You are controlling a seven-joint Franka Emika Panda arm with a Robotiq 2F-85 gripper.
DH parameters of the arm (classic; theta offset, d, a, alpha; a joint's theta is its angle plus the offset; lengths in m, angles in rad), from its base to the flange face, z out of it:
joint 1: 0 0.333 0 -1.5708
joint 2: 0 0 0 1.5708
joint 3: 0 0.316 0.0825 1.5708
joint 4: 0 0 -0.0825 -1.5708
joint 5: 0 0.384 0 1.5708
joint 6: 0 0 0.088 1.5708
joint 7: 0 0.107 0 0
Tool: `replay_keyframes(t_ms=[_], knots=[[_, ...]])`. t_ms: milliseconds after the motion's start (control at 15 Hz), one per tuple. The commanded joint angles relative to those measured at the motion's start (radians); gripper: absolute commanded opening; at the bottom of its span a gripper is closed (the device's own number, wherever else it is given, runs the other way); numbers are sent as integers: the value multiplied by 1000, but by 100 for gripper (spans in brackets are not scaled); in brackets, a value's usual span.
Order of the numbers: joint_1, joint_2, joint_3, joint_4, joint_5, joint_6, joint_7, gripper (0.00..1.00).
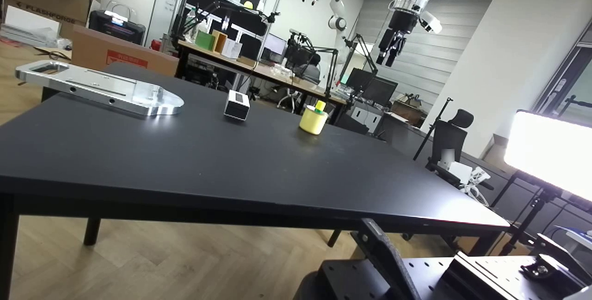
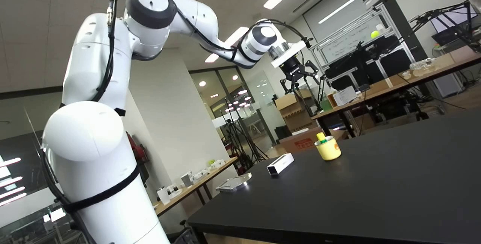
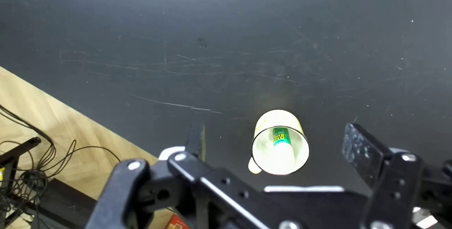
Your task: Take the stick of glue out of the mug and place it on the right side of the table
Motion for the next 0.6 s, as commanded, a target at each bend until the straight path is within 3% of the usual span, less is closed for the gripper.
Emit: replay_keyframes(t_ms=[0, 333, 533], knots=[[-21, 3, 24, 8, -13, -5, 7, 100], [-23, 4, 24, 15, -12, -14, 7, 100], [-24, 74, 18, 90, -19, 1, 34, 100]])
